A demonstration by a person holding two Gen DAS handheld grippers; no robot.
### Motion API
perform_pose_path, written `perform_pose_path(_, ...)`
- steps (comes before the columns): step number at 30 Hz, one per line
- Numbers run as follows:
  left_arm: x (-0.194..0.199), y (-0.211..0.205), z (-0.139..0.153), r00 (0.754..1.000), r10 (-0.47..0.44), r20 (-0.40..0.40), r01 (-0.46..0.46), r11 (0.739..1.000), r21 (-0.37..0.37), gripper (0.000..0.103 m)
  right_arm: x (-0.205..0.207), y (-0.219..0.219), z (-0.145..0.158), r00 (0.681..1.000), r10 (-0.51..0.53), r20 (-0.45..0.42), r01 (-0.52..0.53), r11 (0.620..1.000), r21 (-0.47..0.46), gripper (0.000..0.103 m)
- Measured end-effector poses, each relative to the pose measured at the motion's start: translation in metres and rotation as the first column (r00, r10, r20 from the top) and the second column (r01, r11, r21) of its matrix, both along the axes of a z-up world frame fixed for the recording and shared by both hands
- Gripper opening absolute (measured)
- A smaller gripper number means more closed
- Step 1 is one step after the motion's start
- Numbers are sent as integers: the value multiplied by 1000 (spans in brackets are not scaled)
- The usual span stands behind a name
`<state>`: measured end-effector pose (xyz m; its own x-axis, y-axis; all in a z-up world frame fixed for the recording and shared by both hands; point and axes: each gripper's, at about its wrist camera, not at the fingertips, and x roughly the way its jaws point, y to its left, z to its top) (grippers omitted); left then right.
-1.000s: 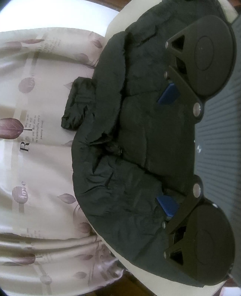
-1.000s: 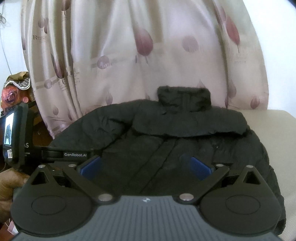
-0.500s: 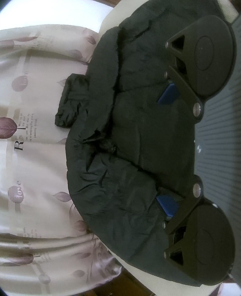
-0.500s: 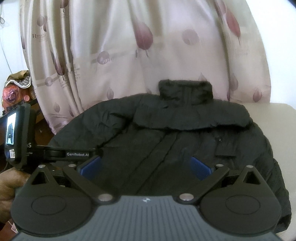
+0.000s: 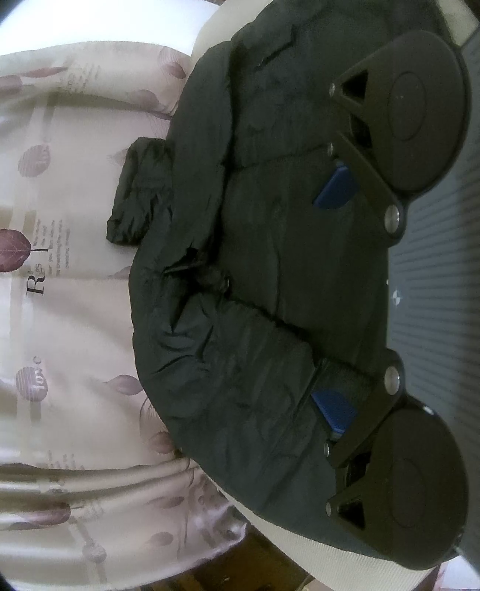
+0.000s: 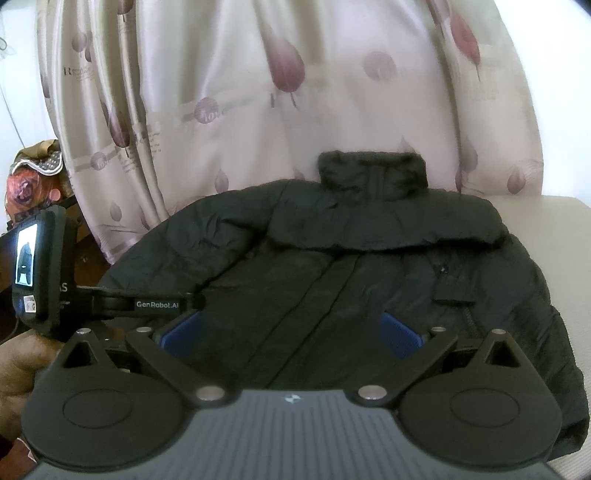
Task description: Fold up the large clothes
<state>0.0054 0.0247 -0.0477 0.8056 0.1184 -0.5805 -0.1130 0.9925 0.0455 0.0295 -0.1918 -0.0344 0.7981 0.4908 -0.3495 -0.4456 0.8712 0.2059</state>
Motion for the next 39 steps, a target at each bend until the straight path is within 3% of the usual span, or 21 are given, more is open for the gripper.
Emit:
perform_pose_path(7, 1, 28, 9, 1000, -30, 8, 30, 999, 42, 103, 0, 1, -1, 1000, 2, -9, -2, 1000, -7, 103)
perform_pose_path(12, -7, 92, 20, 1000, -23, 16, 23, 999, 35, 103, 1, 0, -2, 1000, -4, -14, 3, 1000, -2, 103)
perform_pose_path(18, -30, 185, 26, 998, 59, 16, -57, 994, -89, 103, 4, 2, -4, 999, 1, -37, -1, 1000, 5, 103)
perform_pose_path(24, -29, 219, 9, 999, -26, -45, 18, 984, -178, 102, 2, 13, -4, 999, 30, -35, -30, 999, -20, 103)
perform_pose_path(26, -28, 223, 2, 995, -63, -72, 48, 978, -201, 89, 0, 16, -3, 999, 37, -25, -38, 999, -32, 103)
perform_pose_path(27, -28, 223, -2, 994, -75, -82, 58, 979, -196, 65, 0, 17, -2, 999, 39, -20, -40, 998, -38, 103)
perform_pose_path(28, -27, 223, -4, 991, -91, -95, 71, 977, -200, 33, -1, 18, -2, 999, 39, -17, -40, 998, -44, 103)
perform_pose_path(30, -26, 227, -6, 988, -100, -115, 73, 974, -215, 3, -1, 18, -1, 999, 36, -18, -36, 998, -48, 103)
perform_pose_path(33, -32, 232, 3, 995, -55, -79, 40, 984, -175, 1, 1, 19, -1, 999, 32, -23, -33, 998, -48, 103)
perform_pose_path(36, -35, 243, 31, 999, 48, 12, -46, 987, -152, 0, 2, 22, -2, 999, 35, -27, -37, 998, -54, 103)
perform_pose_path(39, -29, 259, 63, 977, 188, 101, -175, 976, -126, 0, 4, 25, -3, 999, 41, -33, -43, 997, -60, 103)
